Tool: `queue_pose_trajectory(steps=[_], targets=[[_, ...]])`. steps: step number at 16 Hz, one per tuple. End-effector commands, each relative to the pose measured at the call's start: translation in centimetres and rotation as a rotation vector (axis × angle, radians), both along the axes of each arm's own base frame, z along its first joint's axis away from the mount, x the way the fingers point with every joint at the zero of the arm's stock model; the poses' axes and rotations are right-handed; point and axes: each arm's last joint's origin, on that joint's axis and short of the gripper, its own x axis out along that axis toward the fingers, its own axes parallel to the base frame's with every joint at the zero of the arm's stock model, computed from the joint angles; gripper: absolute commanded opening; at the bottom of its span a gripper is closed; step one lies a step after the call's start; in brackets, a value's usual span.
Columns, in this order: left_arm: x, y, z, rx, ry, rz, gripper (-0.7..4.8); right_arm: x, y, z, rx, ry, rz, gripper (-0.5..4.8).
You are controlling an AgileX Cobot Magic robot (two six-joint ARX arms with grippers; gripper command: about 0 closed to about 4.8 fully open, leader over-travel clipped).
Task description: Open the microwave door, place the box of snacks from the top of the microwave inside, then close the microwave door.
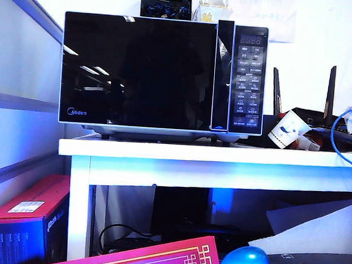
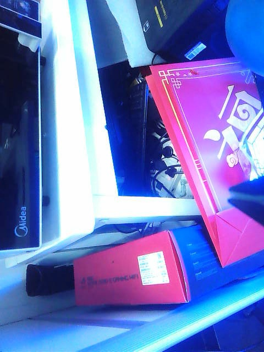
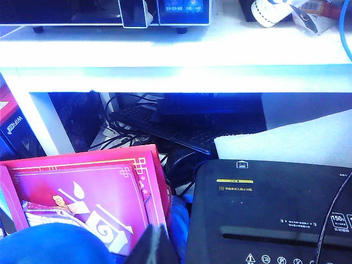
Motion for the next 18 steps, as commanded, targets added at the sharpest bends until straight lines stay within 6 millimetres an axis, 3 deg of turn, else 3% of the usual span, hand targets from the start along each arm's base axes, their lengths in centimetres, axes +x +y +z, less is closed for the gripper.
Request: queue_pose_trajectory(steps=[1, 5, 7, 8, 10, 12, 13, 15, 18], targets=[[0.0, 0.0, -0.2, 0.005, 0.003, 0.000, -0.06, 0.0, 0.0, 0.0, 0.003, 0.004, -0.005, -0.05], [0.0, 0.0, 0.2, -0.038, -0.002, 0.012, -0.06, 0.1, 0.0, 0.5, 0.039, -0.046, -0.007, -0.05], [-0.7, 0.3, 3.7, -0.166, -0.072, 0.074, -0.06, 0.0, 0.0, 2.1, 0.134, -0.149, -0.011, -0.05], [-1.4, 0.5, 6.1, -0.185, -0.145, 0.105, -0.06, -0.2, -0.1, 3.3, 0.167, -0.181, -0.026, -0.06], [-3.7, 1.3, 13.6, -0.196, -0.340, 0.269, -0.06, -1.5, -0.8, 8.1, 0.223, -0.315, -0.067, -0.05], [-4.3, 1.4, 20.1, -0.146, -0.414, 0.289, -0.06, -3.1, -1.4, 13.0, 0.262, -0.413, -0.062, -0.05], [-3.7, 1.3, 24.4, -0.128, -0.421, 0.288, -0.06, -3.7, -1.6, 15.7, 0.263, -0.448, -0.062, -0.06], [-2.3, 1.1, 31.1, -0.079, -0.382, 0.259, -0.06, -3.9, -1.7, 20.5, 0.279, -0.486, -0.060, -0.06], [0.0, 0.2, 38.6, 0.049, -0.318, 0.064, -0.06, -2.2, -1.0, 24.0, 0.238, -0.465, -0.060, -0.05]])
